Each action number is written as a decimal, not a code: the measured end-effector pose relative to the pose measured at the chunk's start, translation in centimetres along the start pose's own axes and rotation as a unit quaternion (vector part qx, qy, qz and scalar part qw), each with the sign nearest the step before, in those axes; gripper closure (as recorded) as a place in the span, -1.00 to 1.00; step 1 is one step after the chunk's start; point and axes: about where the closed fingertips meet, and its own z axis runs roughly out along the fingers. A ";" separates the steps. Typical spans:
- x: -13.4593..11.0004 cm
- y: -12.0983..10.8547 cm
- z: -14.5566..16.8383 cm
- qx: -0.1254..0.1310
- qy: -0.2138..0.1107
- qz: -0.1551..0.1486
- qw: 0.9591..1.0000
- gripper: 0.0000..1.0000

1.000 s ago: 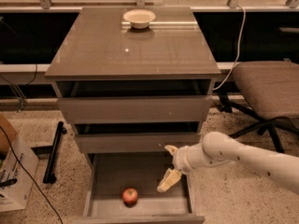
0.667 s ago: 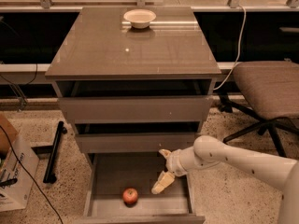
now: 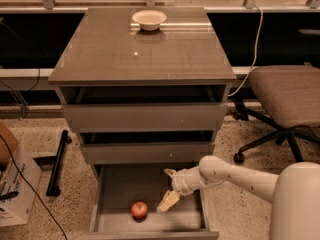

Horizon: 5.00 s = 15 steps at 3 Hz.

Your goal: Pick apple from bottom drawer and place on counter

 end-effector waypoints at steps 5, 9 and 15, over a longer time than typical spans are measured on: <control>5.7 -2.5 11.6 -0.013 -0.058 0.049 0.997 -1.00; 9.4 -1.4 23.2 -0.071 -0.087 0.106 0.988 -0.48; -8.8 7.6 -3.2 -0.124 -0.134 0.011 0.983 1.00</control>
Offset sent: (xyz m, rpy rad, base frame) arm 0.0084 0.0180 -0.0444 0.0297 0.0366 -0.0202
